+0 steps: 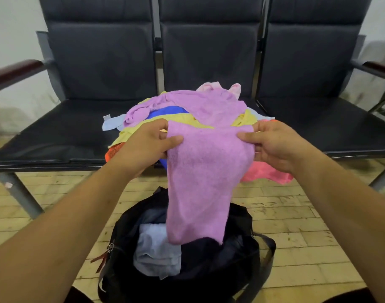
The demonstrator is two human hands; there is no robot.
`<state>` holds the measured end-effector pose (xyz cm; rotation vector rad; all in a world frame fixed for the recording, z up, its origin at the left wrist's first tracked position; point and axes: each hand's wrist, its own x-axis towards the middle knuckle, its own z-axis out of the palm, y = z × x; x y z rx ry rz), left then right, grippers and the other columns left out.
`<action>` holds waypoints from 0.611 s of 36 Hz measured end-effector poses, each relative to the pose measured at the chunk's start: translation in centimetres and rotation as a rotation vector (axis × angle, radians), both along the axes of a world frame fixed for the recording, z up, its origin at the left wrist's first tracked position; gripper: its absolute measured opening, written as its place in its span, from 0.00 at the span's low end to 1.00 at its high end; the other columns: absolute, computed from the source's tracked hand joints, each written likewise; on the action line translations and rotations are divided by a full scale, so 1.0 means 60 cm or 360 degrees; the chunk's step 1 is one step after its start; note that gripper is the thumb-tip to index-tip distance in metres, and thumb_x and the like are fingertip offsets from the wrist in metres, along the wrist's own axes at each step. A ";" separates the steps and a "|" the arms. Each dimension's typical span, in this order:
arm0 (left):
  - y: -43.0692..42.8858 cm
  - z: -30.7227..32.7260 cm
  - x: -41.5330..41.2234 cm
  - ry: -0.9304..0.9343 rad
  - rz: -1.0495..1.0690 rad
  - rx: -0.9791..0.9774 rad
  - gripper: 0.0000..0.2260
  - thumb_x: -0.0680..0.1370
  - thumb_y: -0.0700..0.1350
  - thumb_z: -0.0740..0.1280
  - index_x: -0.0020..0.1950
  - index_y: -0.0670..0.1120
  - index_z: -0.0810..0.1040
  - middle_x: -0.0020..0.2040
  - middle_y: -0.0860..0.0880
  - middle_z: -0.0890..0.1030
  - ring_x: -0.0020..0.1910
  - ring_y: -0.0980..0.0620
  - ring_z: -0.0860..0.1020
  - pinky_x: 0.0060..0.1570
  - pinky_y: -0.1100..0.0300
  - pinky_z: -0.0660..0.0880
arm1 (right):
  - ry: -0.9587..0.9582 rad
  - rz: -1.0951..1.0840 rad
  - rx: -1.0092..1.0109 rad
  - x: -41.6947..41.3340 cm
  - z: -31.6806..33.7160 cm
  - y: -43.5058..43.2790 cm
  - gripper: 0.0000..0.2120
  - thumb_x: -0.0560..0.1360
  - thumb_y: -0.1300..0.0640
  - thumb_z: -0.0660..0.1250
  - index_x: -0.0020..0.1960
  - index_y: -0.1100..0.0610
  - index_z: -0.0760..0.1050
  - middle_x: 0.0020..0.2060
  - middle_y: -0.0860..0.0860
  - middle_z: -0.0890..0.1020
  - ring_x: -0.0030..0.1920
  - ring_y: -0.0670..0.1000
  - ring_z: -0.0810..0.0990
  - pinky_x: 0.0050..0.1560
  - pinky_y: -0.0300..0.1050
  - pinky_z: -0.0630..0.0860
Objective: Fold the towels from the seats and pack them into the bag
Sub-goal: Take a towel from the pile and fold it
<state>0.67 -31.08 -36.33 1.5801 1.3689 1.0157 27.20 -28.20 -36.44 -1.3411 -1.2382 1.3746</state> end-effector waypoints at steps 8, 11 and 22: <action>-0.001 0.002 -0.015 0.0141 0.0170 0.0108 0.12 0.78 0.46 0.70 0.59 0.49 0.71 0.43 0.47 0.85 0.40 0.53 0.83 0.32 0.74 0.73 | -0.0006 -0.0112 0.0186 -0.020 0.006 -0.008 0.10 0.75 0.65 0.73 0.53 0.64 0.75 0.51 0.64 0.83 0.47 0.54 0.83 0.52 0.54 0.83; -0.004 0.003 -0.014 0.0264 0.0115 0.0167 0.10 0.79 0.45 0.70 0.59 0.50 0.76 0.40 0.54 0.85 0.37 0.63 0.82 0.33 0.79 0.69 | -0.0007 -0.0155 0.0268 -0.020 0.008 -0.011 0.14 0.75 0.66 0.72 0.59 0.61 0.74 0.47 0.63 0.83 0.47 0.55 0.83 0.57 0.63 0.79; 0.008 -0.006 -0.025 0.0446 0.0197 0.0300 0.06 0.77 0.45 0.72 0.53 0.49 0.80 0.39 0.61 0.81 0.35 0.74 0.77 0.34 0.82 0.66 | -0.0254 0.0206 0.0300 0.003 0.005 -0.015 0.16 0.74 0.71 0.70 0.60 0.60 0.79 0.50 0.63 0.85 0.52 0.56 0.85 0.58 0.47 0.81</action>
